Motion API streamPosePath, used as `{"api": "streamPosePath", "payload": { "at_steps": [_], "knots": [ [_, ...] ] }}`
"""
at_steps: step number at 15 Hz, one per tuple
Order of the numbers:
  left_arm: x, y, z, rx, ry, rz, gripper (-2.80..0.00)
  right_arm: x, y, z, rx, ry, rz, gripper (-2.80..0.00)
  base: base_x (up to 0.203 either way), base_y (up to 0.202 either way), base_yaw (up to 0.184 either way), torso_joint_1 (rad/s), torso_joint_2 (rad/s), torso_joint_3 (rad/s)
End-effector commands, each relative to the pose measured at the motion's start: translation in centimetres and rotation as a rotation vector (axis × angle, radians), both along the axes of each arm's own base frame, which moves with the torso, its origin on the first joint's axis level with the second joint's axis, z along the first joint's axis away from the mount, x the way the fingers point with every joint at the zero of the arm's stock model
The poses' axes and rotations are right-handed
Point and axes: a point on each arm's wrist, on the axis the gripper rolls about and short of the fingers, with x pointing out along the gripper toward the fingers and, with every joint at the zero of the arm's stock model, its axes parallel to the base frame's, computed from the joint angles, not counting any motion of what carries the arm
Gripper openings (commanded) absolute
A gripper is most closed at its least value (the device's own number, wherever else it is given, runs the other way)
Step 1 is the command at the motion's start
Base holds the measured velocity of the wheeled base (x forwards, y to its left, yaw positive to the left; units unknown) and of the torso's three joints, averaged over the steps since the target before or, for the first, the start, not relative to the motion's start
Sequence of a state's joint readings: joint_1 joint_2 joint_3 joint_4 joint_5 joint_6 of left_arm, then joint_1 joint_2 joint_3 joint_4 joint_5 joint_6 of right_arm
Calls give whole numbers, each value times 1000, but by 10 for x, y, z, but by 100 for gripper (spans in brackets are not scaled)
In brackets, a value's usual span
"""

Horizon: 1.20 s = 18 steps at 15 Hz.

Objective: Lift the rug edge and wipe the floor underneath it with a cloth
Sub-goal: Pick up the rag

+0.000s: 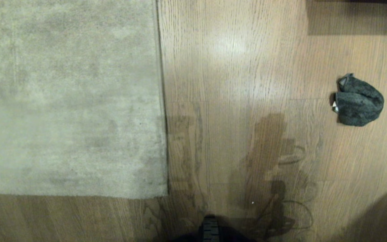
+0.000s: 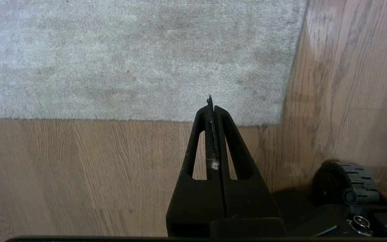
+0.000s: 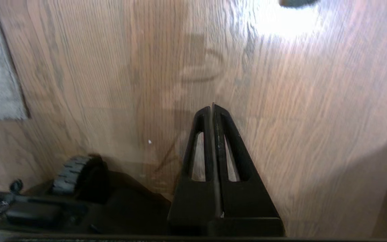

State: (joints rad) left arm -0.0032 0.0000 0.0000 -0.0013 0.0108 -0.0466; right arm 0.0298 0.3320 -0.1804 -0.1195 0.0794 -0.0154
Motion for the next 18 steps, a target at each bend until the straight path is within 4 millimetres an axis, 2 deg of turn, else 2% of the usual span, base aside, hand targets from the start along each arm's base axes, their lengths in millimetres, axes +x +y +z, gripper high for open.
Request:
{"api": "streamPosePath", "payload": {
  "at_steps": [1, 9, 18],
  "knots": [
    [0, 0, 0, -1, 1, 0, -280, 33, 1, 11, -1, 111, 8, 0, 0, 0, 0, 0, 0, 0],
    [0, 0, 0, -1, 1, 0, -280, 106, 0, 18, 116, 160, -42, 0, 0, 0, 0, 0, 0, 0],
    [0, 0, 0, -1, 1, 0, -280, 194, -45, 19, 128, 9, -252, 0, 0, 0, 0, 0, 0, 0]
  ]
}}
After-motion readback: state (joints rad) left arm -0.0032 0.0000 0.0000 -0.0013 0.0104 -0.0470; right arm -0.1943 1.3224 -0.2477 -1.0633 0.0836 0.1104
